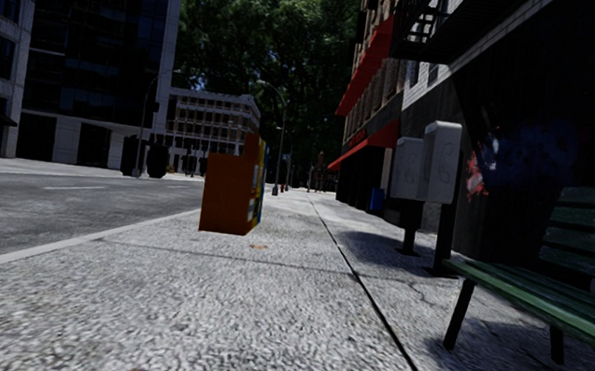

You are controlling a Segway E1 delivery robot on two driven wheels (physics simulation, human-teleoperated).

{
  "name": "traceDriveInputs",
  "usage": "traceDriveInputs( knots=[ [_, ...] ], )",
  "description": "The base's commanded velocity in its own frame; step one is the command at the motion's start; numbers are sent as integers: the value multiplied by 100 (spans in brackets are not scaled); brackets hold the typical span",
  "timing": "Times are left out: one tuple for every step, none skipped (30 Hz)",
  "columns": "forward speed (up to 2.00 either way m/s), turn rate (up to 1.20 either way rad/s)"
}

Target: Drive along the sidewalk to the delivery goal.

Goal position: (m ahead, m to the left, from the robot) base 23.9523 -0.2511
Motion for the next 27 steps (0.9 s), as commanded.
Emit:
traceDriveInputs(
  knots=[
    [200,-15],
    [200,0],
    [200,0],
    [200,0],
    [200,0],
    [200,0],
    [200,0],
    [200,0],
    [200,0],
    [200,0],
    [200,0],
    [200,0],
    [200,0],
    [200,0],
    [200,0],
    [200,0],
    [200,0],
    [200,0],
    [200,0],
    [200,0],
    [200,0],
    [200,0],
    [200,0],
    [200,0],
    [200,0],
    [200,0],
    [200,0]
  ],
)
